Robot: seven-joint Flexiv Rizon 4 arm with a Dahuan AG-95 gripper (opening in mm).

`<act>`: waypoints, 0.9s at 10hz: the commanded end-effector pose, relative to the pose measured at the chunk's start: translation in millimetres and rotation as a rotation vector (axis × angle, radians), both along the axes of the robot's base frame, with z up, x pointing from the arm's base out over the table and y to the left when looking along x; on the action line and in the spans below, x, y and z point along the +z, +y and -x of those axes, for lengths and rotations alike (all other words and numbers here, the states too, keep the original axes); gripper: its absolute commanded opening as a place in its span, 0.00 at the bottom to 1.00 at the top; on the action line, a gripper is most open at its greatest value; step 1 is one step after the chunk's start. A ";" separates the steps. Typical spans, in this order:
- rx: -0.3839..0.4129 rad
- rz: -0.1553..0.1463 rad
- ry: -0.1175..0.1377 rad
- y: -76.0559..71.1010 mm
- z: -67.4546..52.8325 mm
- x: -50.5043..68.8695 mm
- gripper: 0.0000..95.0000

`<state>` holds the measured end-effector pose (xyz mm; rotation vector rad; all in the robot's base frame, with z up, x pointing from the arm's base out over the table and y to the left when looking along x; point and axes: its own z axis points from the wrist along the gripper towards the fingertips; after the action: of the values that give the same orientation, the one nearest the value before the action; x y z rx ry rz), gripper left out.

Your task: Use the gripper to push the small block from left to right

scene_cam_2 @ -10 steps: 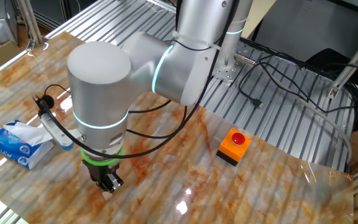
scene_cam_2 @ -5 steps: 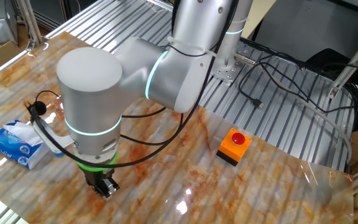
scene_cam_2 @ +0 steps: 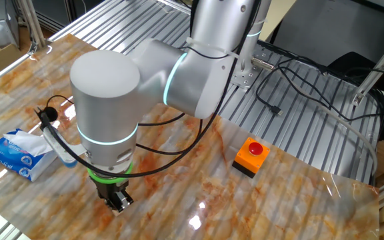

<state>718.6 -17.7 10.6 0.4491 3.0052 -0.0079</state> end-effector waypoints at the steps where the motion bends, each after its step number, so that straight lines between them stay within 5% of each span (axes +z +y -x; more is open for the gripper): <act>1: -0.006 0.002 -0.001 2.0 0.1 -0.2 0.00; 9: -0.028 0.015 -0.002 16.8 -0.1 -0.1 0.00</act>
<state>719.0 -0.1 11.5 0.4904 2.9937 -0.0347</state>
